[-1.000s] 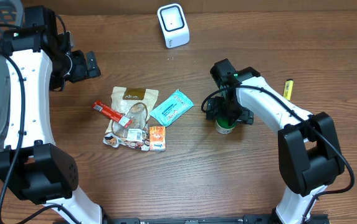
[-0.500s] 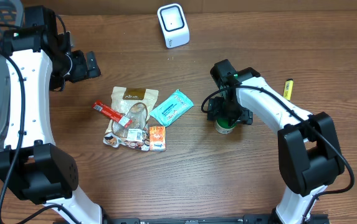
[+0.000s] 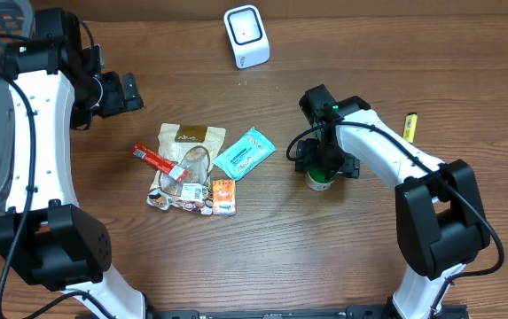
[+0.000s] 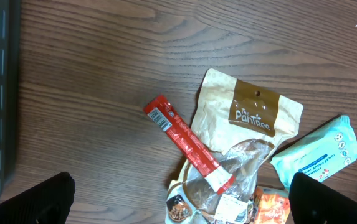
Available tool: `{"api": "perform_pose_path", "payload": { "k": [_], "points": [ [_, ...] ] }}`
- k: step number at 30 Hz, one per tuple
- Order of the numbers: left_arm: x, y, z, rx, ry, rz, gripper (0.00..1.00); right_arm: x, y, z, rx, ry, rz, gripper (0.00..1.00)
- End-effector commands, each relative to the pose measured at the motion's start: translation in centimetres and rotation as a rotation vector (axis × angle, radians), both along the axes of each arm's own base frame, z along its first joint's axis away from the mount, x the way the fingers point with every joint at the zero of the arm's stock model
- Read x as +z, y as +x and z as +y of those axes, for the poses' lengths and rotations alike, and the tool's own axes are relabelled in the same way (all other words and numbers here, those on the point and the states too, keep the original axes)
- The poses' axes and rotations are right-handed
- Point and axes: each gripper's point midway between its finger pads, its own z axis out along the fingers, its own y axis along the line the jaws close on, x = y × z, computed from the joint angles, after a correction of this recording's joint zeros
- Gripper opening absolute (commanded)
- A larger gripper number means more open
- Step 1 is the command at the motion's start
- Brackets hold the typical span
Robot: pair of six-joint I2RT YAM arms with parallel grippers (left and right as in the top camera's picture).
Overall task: Scan the item barcode
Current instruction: 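Grasp the green-lidded jar with the right gripper and lift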
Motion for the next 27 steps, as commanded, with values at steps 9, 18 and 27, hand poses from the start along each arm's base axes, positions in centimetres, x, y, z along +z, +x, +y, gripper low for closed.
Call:
{"api": "perform_pose_path", "payload": {
  "k": [9, 18, 27],
  "points": [
    [0.11, -0.01, -0.25, -0.016, -0.003, -0.005, 1.0, 0.27, -0.5, 0.01, -0.011, 0.012, 0.013, 0.89],
    [0.11, -0.01, -0.25, -0.016, -0.003, -0.005, 1.0, 0.27, -0.6, 0.04, -0.03, 0.014, 0.017, 0.86],
    [0.11, -0.02, -0.23, -0.015, -0.003, -0.005, 1.0, 0.27, -0.59, 0.05, -0.03, 0.014, 0.017, 0.86]
  ]
}}
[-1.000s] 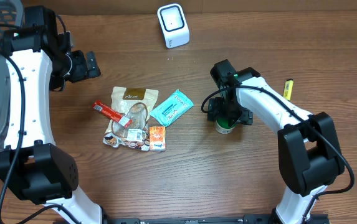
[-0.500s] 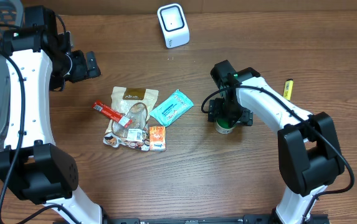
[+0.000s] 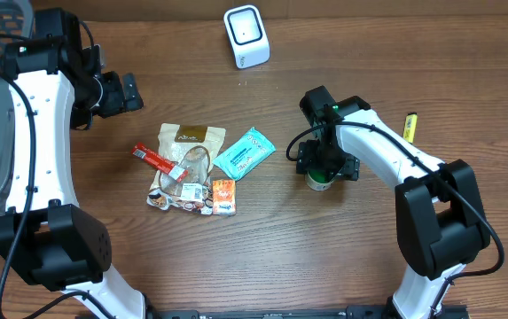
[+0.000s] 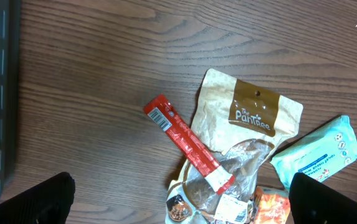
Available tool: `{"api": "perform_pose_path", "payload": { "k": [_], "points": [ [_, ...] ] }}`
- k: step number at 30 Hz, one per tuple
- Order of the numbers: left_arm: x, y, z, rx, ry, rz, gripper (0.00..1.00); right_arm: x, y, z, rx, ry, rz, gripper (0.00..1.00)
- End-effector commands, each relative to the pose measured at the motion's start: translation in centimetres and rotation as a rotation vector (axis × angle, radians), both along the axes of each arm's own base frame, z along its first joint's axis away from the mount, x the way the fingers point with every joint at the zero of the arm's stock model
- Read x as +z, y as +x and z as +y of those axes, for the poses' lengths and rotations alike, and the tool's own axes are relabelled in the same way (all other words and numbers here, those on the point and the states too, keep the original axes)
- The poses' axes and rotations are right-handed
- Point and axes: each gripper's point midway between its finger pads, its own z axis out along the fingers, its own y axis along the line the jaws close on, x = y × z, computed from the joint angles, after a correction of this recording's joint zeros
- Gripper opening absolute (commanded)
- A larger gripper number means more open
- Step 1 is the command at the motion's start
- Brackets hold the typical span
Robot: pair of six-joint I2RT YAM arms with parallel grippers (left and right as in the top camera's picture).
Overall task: Scan the item barcode
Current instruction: 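Grasp the green-lidded jar with the right gripper and lift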
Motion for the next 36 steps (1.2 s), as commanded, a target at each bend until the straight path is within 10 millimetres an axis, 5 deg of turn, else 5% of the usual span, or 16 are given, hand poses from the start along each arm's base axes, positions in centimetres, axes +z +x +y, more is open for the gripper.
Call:
{"api": "perform_pose_path", "payload": {
  "k": [1, 21, 28, 36],
  "points": [
    [0.1, 0.0, -0.2, -0.015, -0.003, -0.005, 1.0, 0.3, -0.1, 0.0, -0.011, 0.01, -0.006, 0.86],
    [0.1, 0.0, -0.2, -0.016, -0.003, -0.005, 1.0, -0.8, -0.4, 0.2, -0.011, 0.028, -0.004, 0.85],
    [0.1, 0.0, -0.2, -0.015, -0.003, -0.005, 1.0, -0.7, -0.3, 0.2, -0.012, 0.029, -0.01, 0.63],
    [0.1, 0.0, -0.2, -0.016, -0.003, -0.005, 1.0, 3.0, 0.2, 0.4, -0.011, 0.043, -0.039, 0.6]
  ]
}}
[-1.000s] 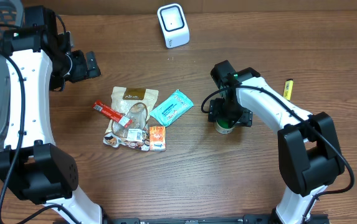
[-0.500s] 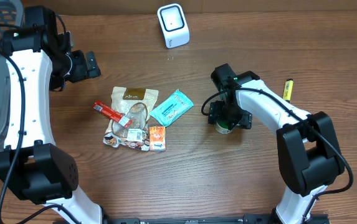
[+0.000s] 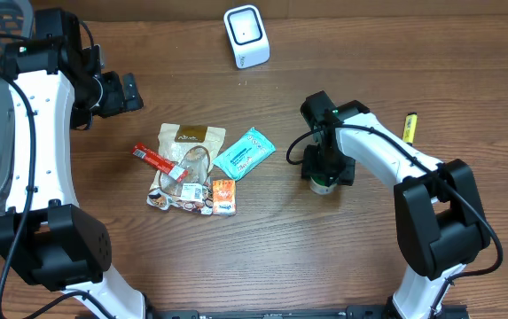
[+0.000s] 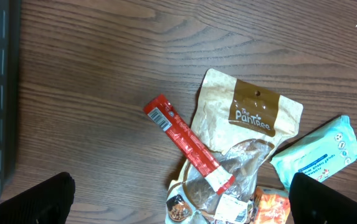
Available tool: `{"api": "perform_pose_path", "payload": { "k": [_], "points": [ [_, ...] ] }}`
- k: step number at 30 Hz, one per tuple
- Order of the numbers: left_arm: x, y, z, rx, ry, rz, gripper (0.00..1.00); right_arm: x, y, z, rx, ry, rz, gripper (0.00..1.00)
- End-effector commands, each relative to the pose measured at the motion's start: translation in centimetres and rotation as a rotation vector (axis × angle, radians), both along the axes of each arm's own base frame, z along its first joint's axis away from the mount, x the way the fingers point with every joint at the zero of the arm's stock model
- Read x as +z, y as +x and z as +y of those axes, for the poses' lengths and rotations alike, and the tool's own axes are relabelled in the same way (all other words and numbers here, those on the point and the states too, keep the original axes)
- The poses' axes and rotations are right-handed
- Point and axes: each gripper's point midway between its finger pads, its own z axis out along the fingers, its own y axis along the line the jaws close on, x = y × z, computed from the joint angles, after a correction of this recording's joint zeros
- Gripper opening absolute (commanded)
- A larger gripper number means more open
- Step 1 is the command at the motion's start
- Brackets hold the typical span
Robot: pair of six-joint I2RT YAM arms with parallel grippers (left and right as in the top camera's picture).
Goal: Scan the item barcode
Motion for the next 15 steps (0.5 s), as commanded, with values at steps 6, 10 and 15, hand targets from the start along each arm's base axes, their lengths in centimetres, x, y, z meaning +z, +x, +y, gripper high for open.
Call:
{"api": "perform_pose_path", "payload": {
  "k": [6, 10, 15],
  "points": [
    [0.1, 0.0, -0.2, -0.016, -0.003, -0.005, 1.0, 7.8, 0.4, 2.3, -0.01, 0.15, -0.041, 0.52],
    [0.1, 0.0, -0.2, -0.016, -0.003, -0.005, 1.0, 8.9, -1.5, 4.7, -0.023, 0.295, 0.056, 0.46],
    [0.1, 0.0, -0.2, -0.016, -0.003, -0.005, 1.0, 10.0, -4.0, 6.4, -0.051, 0.413, 0.186, 0.46]
  ]
}}
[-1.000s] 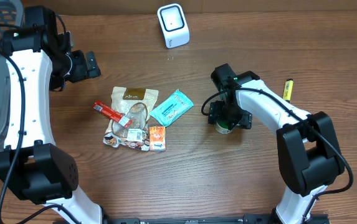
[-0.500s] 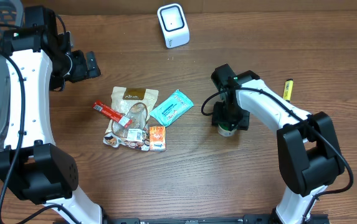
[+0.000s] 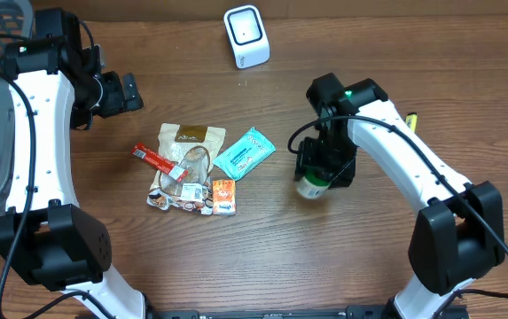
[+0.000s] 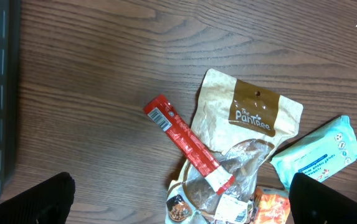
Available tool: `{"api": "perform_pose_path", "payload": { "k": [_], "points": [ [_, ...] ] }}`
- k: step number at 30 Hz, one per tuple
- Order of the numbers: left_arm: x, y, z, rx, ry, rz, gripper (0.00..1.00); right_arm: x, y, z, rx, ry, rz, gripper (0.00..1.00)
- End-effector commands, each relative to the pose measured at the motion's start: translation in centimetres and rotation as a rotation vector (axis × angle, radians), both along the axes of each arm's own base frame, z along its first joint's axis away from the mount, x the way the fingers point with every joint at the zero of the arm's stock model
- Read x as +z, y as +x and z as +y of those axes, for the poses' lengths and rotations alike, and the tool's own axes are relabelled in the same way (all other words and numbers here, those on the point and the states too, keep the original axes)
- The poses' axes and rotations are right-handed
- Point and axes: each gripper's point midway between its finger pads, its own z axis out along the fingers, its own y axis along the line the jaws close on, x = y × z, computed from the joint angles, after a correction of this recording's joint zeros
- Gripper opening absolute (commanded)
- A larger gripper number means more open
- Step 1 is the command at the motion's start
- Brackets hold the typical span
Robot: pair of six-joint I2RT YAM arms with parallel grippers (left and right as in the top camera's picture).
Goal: Scan the item barcode
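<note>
The white barcode scanner (image 3: 246,35) stands at the table's far edge. Below and to its right, my right gripper (image 3: 323,170) is shut on a small white container with a green end (image 3: 309,187), held tilted above the wood. My left gripper (image 3: 129,91) hangs open at the left, high over the table; in the left wrist view its two dark fingertips (image 4: 38,199) frame the bottom corners with nothing between them.
A pile lies mid-table: a tan Pantree pouch (image 4: 253,118), a red stick pack (image 4: 187,143), a teal wipes pack (image 3: 244,152), an orange packet (image 3: 223,195). A yellow item (image 3: 410,126) lies at the right. A grey bin stands on the left edge.
My right gripper has risen and shifted slightly toward the front with the container in it; the container now hangs tilted off the table. The left arm and the pile are unchanged.
At first my right gripper stood over the small container on the table with its fingers around it. It stayed there at the following moment, then sat closer on the container. Now it holds the container lifted and tilted. The left arm never moved.
</note>
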Motion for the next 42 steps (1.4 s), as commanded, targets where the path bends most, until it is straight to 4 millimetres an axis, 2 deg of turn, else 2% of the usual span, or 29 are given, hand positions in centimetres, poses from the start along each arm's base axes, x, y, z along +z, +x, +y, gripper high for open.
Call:
{"api": "perform_pose_path", "payload": {
  "k": [1, 9, 11, 18, 24, 32, 42],
  "points": [
    [0.1, 0.0, -0.2, -0.015, -0.003, -0.005, 1.0, 2.2, -1.0, 2.5, -0.026, 0.163, 0.053, 0.46],
    [0.1, 0.0, -0.2, -0.016, -0.003, -0.005, 1.0, 4.2, -3.8, 4.1, -0.067, 0.283, 0.215, 0.45],
    [0.1, 0.0, -0.2, -0.016, -0.003, -0.005, 1.0, 4.5, -4.1, 4.2, -0.072, 0.291, 0.234, 0.39],
    [0.1, 0.0, -0.2, -0.016, -0.003, -0.005, 1.0, 5.2, -4.8, 4.6, -0.089, 0.324, 0.283, 0.39],
    [0.1, 0.0, -0.2, -0.015, -0.003, -0.005, 1.0, 6.7, -5.8, 5.6, -0.123, 0.402, 0.365, 0.4],
    [0.1, 0.0, -0.2, -0.016, -0.003, -0.005, 1.0, 7.5, -6.8, 5.7, -0.147, 0.411, 0.428, 0.4],
    [0.1, 0.0, -0.2, -0.016, -0.003, -0.005, 1.0, 8.2, -6.8, 6.4, -0.162, 0.461, 0.448, 0.43]
  ]
}}
